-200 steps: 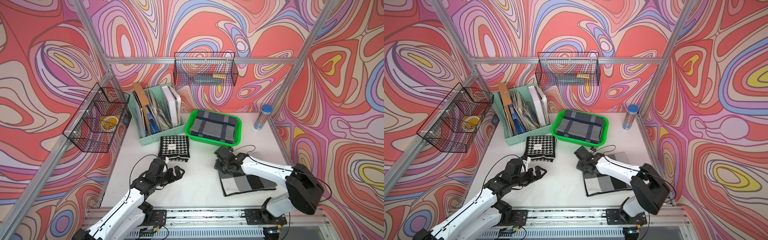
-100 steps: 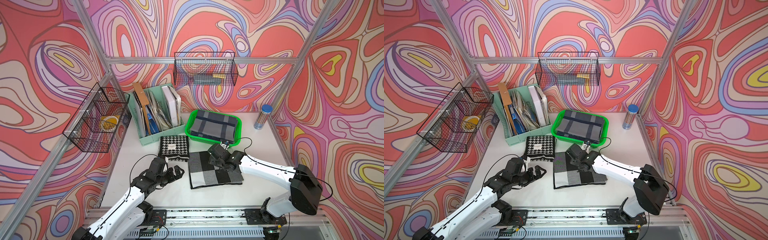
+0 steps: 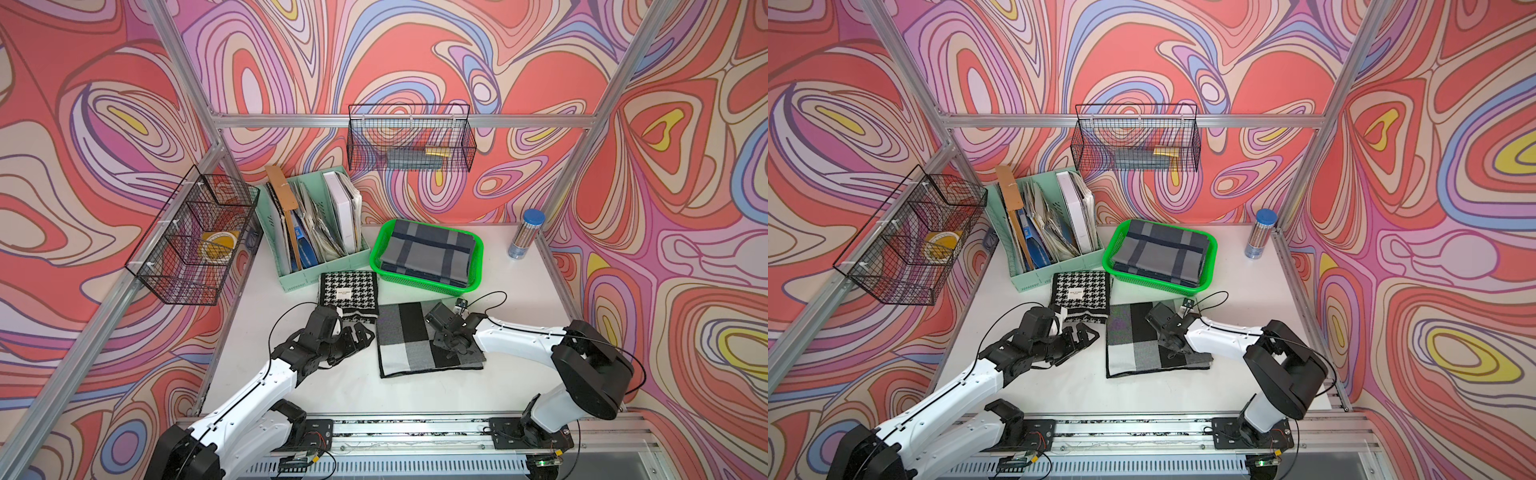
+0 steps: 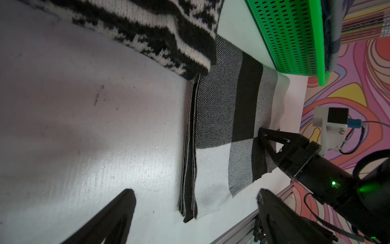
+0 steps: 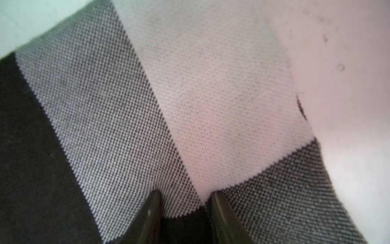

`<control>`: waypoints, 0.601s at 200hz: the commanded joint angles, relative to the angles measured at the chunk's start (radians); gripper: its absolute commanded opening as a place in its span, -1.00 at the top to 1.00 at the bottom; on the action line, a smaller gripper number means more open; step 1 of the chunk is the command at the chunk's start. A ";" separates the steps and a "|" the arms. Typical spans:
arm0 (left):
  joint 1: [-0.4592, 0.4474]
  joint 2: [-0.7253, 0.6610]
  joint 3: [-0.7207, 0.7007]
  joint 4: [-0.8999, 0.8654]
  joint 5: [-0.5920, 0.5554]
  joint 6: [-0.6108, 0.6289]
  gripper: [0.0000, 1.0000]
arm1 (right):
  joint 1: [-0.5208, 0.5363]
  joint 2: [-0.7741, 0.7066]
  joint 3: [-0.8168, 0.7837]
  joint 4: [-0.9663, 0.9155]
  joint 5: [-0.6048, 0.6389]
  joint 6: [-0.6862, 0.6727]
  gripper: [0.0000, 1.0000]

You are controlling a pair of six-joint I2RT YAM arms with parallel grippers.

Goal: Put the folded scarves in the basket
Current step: Move the scarf to the center of the board.

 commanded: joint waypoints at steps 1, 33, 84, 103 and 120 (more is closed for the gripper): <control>-0.009 0.018 0.022 0.012 -0.064 -0.040 -0.91 | 0.131 0.054 -0.057 -0.053 -0.142 0.153 0.21; -0.016 0.076 0.035 0.062 -0.076 -0.056 -0.90 | 0.183 -0.035 -0.128 -0.126 -0.117 0.250 0.20; -0.026 0.225 0.149 0.053 -0.041 0.039 -0.86 | 0.099 -0.304 -0.161 -0.154 -0.035 0.120 -0.21; -0.042 0.266 0.181 0.044 -0.045 0.057 -0.85 | -0.074 -0.359 -0.192 -0.038 -0.170 -0.048 -0.25; -0.070 0.286 0.195 0.059 -0.050 0.047 -0.85 | -0.197 -0.406 -0.201 0.022 -0.251 -0.155 -0.28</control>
